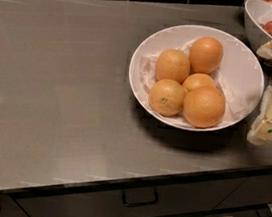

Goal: Pick orange from white bowl

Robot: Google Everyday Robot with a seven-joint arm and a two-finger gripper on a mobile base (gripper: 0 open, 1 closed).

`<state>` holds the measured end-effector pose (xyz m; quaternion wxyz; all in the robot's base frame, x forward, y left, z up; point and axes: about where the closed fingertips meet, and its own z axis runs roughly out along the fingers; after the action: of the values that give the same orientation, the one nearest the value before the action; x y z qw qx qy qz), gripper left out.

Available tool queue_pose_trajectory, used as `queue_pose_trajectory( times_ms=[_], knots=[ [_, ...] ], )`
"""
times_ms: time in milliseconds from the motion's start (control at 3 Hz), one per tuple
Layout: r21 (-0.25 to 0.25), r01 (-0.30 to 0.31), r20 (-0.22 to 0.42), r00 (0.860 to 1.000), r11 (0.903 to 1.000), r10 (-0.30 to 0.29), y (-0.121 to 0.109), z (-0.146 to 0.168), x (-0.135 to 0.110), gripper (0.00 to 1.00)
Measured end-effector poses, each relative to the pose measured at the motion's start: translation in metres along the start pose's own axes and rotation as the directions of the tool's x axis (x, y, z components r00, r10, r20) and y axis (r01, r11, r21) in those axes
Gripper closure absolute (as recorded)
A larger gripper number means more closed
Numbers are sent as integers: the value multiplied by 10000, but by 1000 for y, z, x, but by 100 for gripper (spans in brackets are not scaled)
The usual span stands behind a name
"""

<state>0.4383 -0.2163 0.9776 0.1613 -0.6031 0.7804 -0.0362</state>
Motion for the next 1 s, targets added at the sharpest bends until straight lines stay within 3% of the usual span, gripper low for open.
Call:
queue_pose_trajectory(
  times_ms=[333, 1000],
  knots=[
    [0, 3, -1, 10000, 10000, -3, 0, 0, 0, 0],
    [-295, 1152, -52, 9933, 9929, -1154, -36, 10, -33, 0]
  ],
)
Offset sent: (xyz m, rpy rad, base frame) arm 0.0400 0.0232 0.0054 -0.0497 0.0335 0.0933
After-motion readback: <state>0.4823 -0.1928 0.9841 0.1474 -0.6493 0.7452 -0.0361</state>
